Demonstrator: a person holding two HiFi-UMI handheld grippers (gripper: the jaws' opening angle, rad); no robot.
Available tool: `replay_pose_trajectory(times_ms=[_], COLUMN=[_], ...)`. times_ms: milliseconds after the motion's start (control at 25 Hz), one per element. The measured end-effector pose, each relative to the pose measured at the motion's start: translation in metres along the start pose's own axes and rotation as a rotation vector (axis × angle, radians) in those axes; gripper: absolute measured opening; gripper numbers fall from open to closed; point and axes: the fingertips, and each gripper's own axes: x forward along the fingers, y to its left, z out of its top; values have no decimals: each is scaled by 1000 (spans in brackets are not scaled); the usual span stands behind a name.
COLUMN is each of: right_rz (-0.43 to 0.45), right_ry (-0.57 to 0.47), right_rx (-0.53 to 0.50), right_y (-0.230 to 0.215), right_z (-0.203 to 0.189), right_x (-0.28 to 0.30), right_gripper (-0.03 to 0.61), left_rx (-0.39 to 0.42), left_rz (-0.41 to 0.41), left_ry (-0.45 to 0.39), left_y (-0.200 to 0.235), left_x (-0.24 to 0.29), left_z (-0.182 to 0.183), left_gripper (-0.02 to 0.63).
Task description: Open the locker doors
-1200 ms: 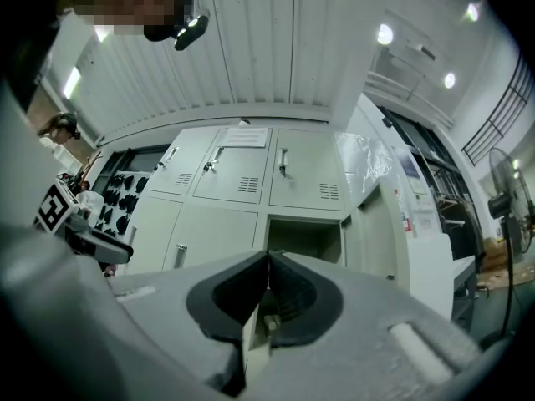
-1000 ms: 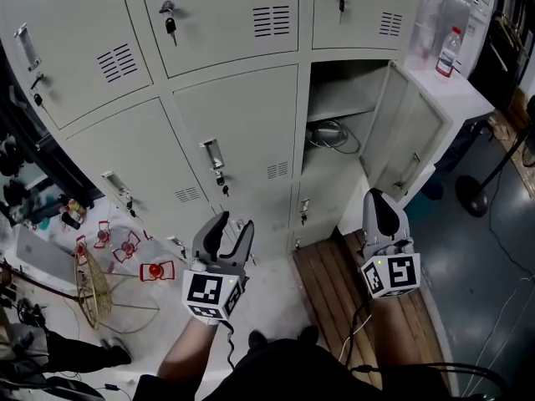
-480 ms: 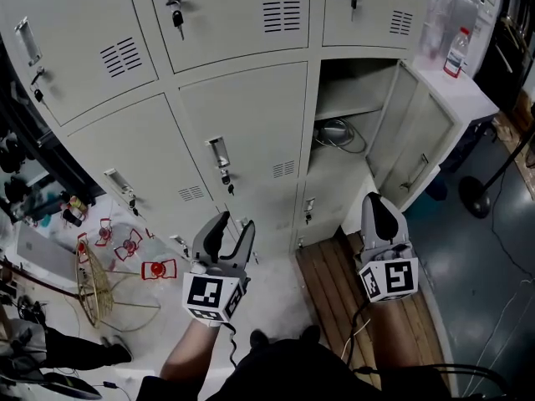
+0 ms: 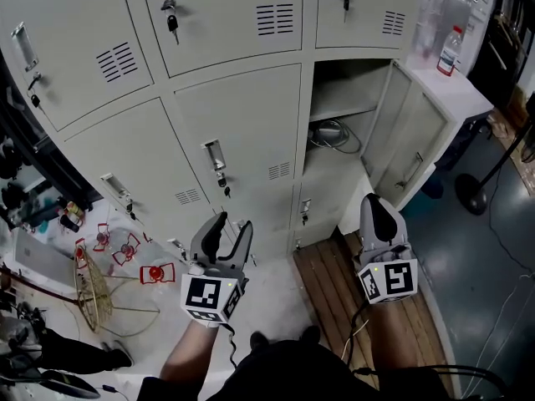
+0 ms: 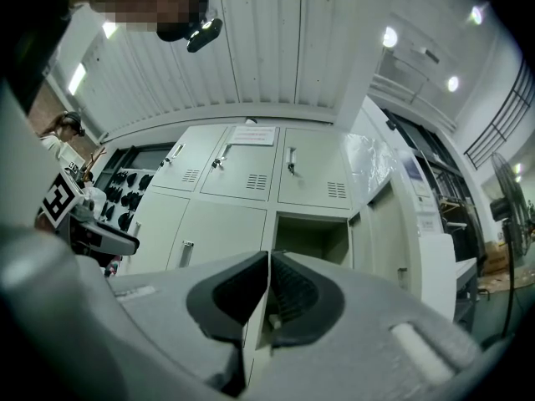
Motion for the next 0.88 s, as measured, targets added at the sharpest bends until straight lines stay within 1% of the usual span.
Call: replay_pose_trajectory(times_ms=[240,440,680,880], right_rz=[-7,-8,-13,-21], right_ry=[4,9,16,27], right_rx=[28,24,17,10], right_y=[-3,-1,-1,0], right_z=[-4,-3,-3,-4], right_x=[-4,-6,-8,-9], right_gripper=[0,0,0,0], left_rx=[8,20,-6,-11], left_rz=[-8,-16,-48,-67], left_ry=[8,7,24,26], left_y=[-1,-2,-9,-9], left_x=[2,5,8,10], left_z=[-5,-9,-10,-12], left_gripper=[201,201,201,201])
